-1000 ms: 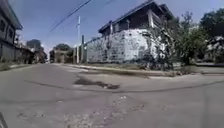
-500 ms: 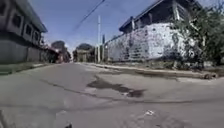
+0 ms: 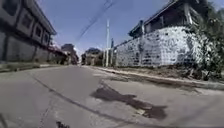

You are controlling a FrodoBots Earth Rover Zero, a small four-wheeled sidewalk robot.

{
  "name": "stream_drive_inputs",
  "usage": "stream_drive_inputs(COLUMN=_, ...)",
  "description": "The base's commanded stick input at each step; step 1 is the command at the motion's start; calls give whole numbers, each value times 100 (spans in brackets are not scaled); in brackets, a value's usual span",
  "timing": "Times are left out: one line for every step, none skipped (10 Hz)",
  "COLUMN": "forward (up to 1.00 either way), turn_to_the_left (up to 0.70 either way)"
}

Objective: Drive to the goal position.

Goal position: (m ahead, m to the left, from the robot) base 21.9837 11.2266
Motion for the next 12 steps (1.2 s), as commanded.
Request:
stream_drive_inputs(forward=100, turn_to_the_left=0)
stream_drive_inputs(forward=100, turn_to_the_left=0)
stream_drive_inputs(forward=100, turn_to_the_left=0)
stream_drive_inputs(forward=100, turn_to_the_left=0)
stream_drive_inputs(forward=100, turn_to_the_left=0)
stream_drive_inputs(forward=100, turn_to_the_left=0)
stream_drive_inputs(forward=100, turn_to_the_left=0)
stream_drive_inputs(forward=100, turn_to_the_left=0)
stream_drive_inputs(forward=100, turn_to_the_left=0)
stream_drive_inputs(forward=100, turn_to_the_left=24)
stream_drive_inputs(forward=100, turn_to_the_left=40)
stream_drive_inputs(forward=100, turn_to_the_left=40)
